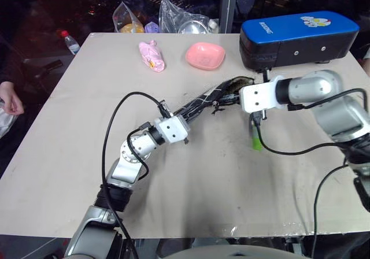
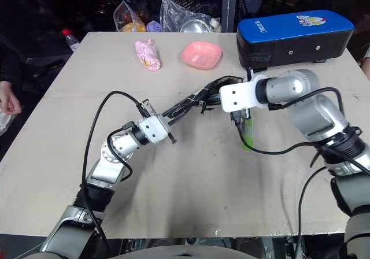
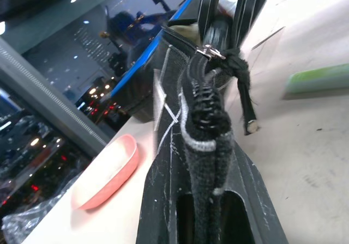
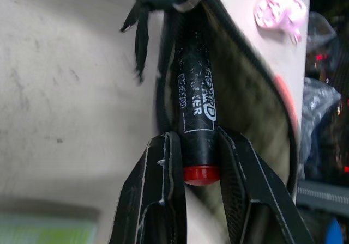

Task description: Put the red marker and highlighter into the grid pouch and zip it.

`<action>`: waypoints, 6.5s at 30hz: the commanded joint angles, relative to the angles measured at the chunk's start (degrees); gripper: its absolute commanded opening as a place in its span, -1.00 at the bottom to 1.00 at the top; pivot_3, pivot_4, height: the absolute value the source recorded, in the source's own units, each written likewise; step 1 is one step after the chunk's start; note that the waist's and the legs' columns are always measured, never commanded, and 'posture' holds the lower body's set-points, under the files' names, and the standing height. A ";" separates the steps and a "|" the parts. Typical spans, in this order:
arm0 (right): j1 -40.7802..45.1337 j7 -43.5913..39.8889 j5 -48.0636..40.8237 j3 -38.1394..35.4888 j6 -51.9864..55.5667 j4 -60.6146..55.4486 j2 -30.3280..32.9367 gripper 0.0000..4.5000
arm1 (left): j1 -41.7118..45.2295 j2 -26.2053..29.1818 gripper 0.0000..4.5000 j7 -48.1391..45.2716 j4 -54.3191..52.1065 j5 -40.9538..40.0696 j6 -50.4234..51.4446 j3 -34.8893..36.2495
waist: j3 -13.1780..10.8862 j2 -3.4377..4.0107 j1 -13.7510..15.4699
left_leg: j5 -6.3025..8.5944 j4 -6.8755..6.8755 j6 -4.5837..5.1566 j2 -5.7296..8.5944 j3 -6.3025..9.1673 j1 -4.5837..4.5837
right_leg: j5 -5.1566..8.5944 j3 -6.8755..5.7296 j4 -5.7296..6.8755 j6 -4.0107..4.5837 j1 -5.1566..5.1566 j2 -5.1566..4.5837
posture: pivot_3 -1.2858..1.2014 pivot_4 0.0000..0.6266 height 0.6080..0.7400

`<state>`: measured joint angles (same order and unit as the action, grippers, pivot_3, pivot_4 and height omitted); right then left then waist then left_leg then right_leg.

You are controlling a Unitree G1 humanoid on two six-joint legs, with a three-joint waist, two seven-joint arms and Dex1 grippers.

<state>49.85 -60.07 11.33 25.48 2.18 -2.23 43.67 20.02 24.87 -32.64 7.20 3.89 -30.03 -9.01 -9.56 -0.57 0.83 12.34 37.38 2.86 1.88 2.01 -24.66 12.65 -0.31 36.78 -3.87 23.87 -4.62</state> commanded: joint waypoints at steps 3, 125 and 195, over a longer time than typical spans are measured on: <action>1.55 4.18 2.06 -1.59 -15.68 8.59 -3.09 -0.87 | -0.65 -0.77 -1.00 -0.34 -3.39 -2.92 0.29 0.62 | 0.00 0.01 -0.14 | -0.02 -0.01 -0.04 0.00 -0.01 0.03 | -0.01 0.00 0.03 -0.01 0.01 0.02 | 0.03 -0.52 0.79; -31.01 31.34 -43.47 -33.39 67.82 -40.21 -21.31 0.74 | 5.47 -9.24 -1.00 0.67 7.49 -0.99 -1.83 -0.94 | -0.02 0.17 -0.10 | -0.01 0.10 0.01 -0.07 0.02 0.14 | -0.13 0.04 0.15 0.02 -0.15 0.06 | 0.03 -0.52 0.79; -29.61 34.44 -38.62 -40.73 46.66 -19.32 -9.92 0.79 | 5.66 -0.21 -1.00 6.71 11.93 5.94 -7.27 -0.99 | -0.02 0.17 -0.13 | -0.01 0.04 0.03 -0.04 0.00 0.17 | -0.14 0.03 0.16 -0.01 -0.16 0.17 | 0.03 -0.52 0.79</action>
<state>21.89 -22.62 -25.97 -12.79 50.75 -18.46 32.02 26.56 23.60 -23.32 19.30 11.47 -35.43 -9.27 -9.58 -0.40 0.70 12.33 37.42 2.89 1.84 2.02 -24.48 12.52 -0.27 36.95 -3.89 23.70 -4.46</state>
